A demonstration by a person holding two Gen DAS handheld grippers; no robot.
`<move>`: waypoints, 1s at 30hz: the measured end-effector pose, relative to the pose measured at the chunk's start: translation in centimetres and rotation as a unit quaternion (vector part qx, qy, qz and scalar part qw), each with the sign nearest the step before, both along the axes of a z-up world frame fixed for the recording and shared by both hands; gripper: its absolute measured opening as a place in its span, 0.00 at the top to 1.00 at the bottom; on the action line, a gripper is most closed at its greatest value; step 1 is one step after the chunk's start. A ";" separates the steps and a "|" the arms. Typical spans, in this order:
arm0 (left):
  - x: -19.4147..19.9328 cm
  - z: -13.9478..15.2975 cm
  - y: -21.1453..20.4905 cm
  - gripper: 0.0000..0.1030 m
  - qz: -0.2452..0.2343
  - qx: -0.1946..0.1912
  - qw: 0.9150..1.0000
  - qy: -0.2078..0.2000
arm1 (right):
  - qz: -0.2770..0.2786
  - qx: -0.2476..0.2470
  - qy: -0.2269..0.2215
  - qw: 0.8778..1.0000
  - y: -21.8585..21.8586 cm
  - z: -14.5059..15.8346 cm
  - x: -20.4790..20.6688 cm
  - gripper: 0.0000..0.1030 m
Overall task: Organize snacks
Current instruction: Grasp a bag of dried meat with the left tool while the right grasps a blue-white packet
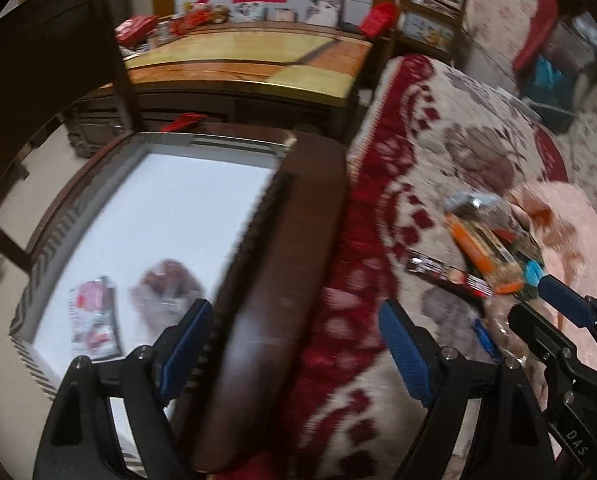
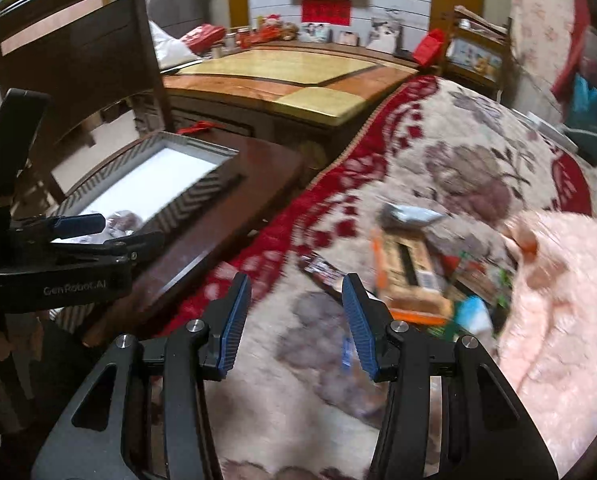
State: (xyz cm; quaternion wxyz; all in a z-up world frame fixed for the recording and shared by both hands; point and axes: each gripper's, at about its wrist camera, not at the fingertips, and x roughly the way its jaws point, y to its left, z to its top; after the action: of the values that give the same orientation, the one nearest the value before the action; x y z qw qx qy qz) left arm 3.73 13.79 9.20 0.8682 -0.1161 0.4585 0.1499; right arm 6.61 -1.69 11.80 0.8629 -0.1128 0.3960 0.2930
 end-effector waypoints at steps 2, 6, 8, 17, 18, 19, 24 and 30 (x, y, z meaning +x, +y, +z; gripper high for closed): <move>0.6 -0.1 -1.2 0.16 -0.010 -0.001 1.000 0.004 | -0.011 0.003 0.004 1.000 -1.4 -0.2 0.3 0.54; 1.7 -0.5 -3.1 0.16 -0.025 -0.003 1.000 0.010 | -0.030 0.007 0.010 0.999 -3.7 -0.7 0.8 0.54; 2.4 -0.8 -4.0 0.16 -0.034 -0.007 0.999 0.015 | -0.041 0.007 0.013 0.999 -5.2 -0.9 1.0 0.54; 5.2 -2.4 -8.1 0.16 -0.078 -0.035 0.996 0.037 | -0.112 0.008 0.050 0.992 -13.0 -3.2 2.2 0.50; 5.5 -2.6 -8.6 0.16 -0.086 -0.040 0.995 0.039 | -0.115 0.010 0.055 0.992 -13.6 -3.4 2.3 0.50; 5.6 -2.7 -9.0 0.16 -0.094 -0.041 0.994 0.042 | -0.117 0.013 0.058 0.991 -14.0 -3.5 2.3 0.50; 6.4 -2.8 -11.1 0.16 -0.127 -0.064 0.989 0.044 | -0.129 0.019 0.060 0.990 -15.6 -3.7 2.3 0.50; 6.8 -2.2 -13.5 0.13 -0.172 -0.070 0.982 0.028 | -0.135 0.022 0.068 0.988 -16.3 -4.2 2.6 0.50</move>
State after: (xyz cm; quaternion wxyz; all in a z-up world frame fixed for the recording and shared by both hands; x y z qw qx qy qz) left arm 10.55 0.30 6.98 0.8575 -0.0920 0.5052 -0.0308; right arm 9.24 -17.95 7.62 0.8682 -0.0188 0.4583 0.1894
